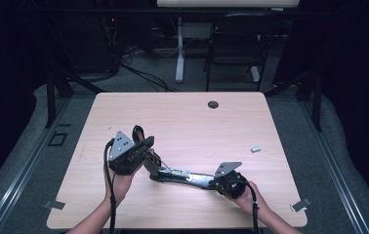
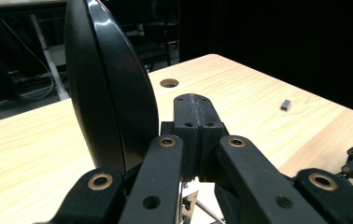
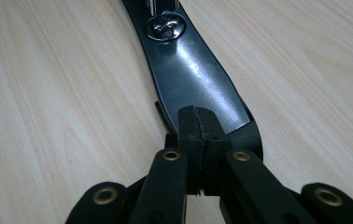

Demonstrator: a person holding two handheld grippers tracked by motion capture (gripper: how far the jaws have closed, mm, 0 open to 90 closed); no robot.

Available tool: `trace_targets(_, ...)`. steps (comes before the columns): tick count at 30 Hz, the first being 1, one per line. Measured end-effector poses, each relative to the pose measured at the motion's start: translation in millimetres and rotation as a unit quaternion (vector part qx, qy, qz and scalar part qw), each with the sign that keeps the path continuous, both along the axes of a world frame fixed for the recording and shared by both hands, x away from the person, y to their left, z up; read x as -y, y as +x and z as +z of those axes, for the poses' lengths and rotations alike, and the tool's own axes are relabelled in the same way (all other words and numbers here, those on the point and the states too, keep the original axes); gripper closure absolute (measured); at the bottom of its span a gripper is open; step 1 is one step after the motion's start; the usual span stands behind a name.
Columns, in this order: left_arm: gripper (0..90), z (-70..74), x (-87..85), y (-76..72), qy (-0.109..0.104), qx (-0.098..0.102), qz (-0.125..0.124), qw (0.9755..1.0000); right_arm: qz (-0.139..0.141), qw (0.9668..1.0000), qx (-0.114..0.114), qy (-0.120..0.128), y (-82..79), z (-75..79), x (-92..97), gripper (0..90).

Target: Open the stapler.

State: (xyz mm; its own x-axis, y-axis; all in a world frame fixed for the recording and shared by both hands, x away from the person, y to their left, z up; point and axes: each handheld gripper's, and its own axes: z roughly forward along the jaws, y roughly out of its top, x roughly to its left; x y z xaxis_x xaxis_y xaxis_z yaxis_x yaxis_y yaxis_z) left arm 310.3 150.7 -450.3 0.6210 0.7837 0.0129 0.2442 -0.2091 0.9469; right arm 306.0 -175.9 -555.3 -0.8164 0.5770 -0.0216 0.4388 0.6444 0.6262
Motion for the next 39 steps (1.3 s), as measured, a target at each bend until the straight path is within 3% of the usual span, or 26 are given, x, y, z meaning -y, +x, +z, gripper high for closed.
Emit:
trace_targets(6, 90.0, -1.5, -0.4, -0.2, 0.005, -0.003, 0.005, 1.0000, 0.000, 1.0000, 0.000, -0.001, 0.0, 0.1, 0.0, 90.0)
trace_targets(26, 89.5, -3.8, -20.7, -0.2, -0.014, -0.021, 0.028, 0.9993, 0.002, 1.0000, 0.002, -0.003, -0.4, 0.2, -0.4, 90.0)
trace_targets(28, 88.1, -4.8, -25.6, 2.0, -0.024, -0.026, 0.040, 0.9986, 0.002, 1.0000, 0.002, -0.003, -0.4, 0.2, -0.3, 89.9)
trace_targets(32, 88.2, -9.0, -42.5, 8.0, -0.054, -0.057, 0.064, 0.9949, 0.003, 1.0000, 0.000, -0.004, -0.3, 0.6, -0.4, 89.9)
trace_targets(36, 88.3, -13.0, -55.3, 10.0, -0.066, -0.076, 0.080, 0.9917, 0.003, 1.0000, -0.001, -0.005, -0.1, 0.8, -0.3, 89.9)
trace_targets(39, 88.2, -13.8, -57.6, 8.7, -0.064, -0.078, 0.080, 0.9917, 0.004, 1.0000, -0.001, -0.004, 0.1, 0.6, -0.2, 89.8)
